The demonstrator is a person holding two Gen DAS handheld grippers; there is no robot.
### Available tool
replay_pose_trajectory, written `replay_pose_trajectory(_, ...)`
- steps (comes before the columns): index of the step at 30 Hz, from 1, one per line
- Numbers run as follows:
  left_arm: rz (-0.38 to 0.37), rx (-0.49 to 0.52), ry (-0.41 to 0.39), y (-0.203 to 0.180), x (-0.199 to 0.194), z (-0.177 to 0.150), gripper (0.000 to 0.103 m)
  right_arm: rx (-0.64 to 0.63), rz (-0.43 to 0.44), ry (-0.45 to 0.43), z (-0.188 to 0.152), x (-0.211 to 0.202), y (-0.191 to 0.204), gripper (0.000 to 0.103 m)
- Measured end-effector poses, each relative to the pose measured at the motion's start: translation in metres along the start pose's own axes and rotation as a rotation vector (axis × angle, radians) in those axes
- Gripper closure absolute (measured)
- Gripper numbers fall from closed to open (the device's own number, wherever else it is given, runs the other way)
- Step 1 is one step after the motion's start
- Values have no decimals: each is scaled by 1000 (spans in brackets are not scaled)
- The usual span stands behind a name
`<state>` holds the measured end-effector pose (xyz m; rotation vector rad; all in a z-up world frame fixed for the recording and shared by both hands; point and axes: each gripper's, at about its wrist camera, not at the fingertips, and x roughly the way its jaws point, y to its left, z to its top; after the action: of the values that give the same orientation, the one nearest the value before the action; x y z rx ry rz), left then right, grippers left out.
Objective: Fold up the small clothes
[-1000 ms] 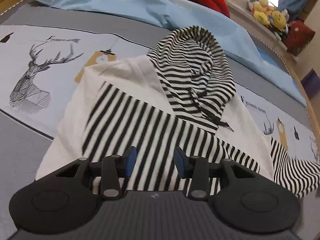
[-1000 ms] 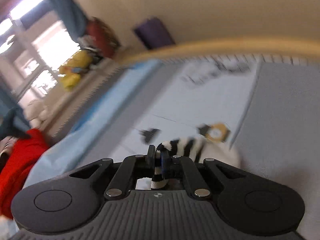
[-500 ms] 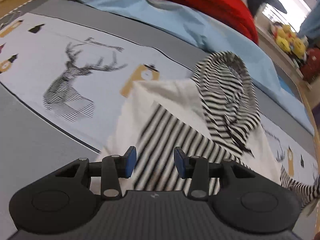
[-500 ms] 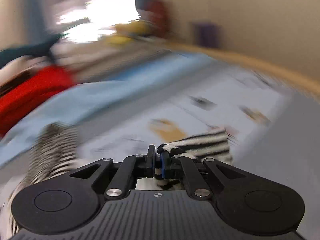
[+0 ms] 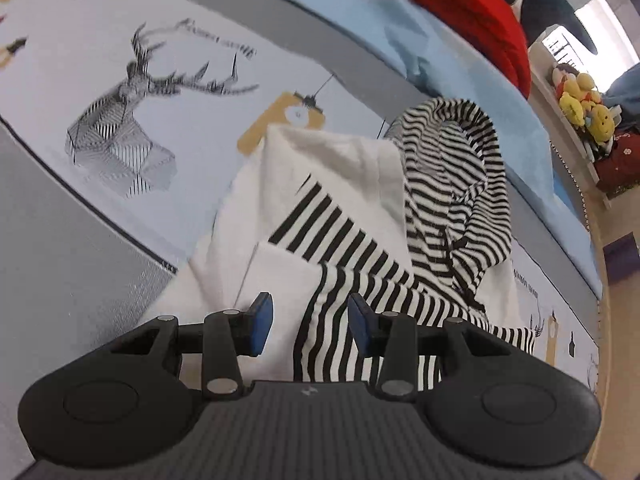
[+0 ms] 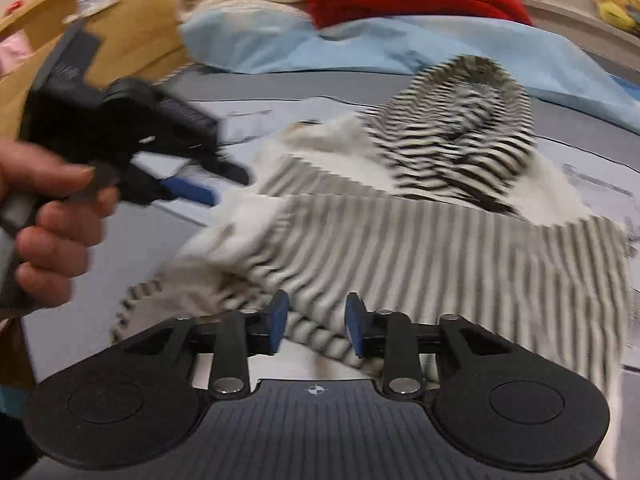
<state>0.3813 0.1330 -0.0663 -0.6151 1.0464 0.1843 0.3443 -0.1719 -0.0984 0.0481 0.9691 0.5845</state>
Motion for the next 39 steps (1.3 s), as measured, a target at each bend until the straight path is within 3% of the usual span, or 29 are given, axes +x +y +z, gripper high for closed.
replay_pose_trajectory(3,39,4,15,1,7,-2,57,82,-134,46,-5,1,-26,64)
replay_pose_trajectory(6,89,8,30,5,14,-1,57,292,-255,121,-14,3,-74,64)
replay_pose_trajectory(9,118,24,53,8,20,-2,57,470,-313,150,-30,-4,-111,65)
replay_pose_trajectory(10,123,33,60,9,22,-3,57,510,-291,145,-33,-7,-119,65)
replay_pose_trajectory(12,130,53,75,7,25,-4,57,563,-254,137,-37,-13,-127,65)
replay_pose_trajectory(16,134,108,86,-2,29,-10,58,518,-372,127,-35,-22,-125,65)
replay_pose_trajectory(17,137,128,85,-5,29,-11,61,527,-366,128,-37,-23,-130,65)
replay_pose_trajectory(19,132,162,79,-10,28,-13,103,559,-361,136,-40,-25,-139,65)
replay_pose_trajectory(23,125,218,31,-19,18,-14,103,537,-387,160,-45,-21,-143,65)
replay_pose_trajectory(29,102,131,27,-2,13,-1,103,458,-410,181,-43,-15,-134,66)
replay_pose_trajectory(31,109,131,36,-1,13,0,92,462,-406,176,-43,-16,-134,75)
replay_pose_trajectory(32,112,130,38,-1,14,0,90,458,-405,175,-43,-16,-134,92)
replay_pose_trajectory(33,114,128,40,0,15,0,88,443,-418,172,-42,-17,-133,103)
replay_pose_trajectory(35,115,117,42,2,15,1,84,455,-423,153,-42,-20,-137,103)
replay_pose_trajectory(37,125,111,36,5,14,2,71,492,-430,140,-43,-23,-143,103)
replay_pose_trajectory(39,136,107,36,8,14,4,65,511,-439,135,-42,-25,-150,103)
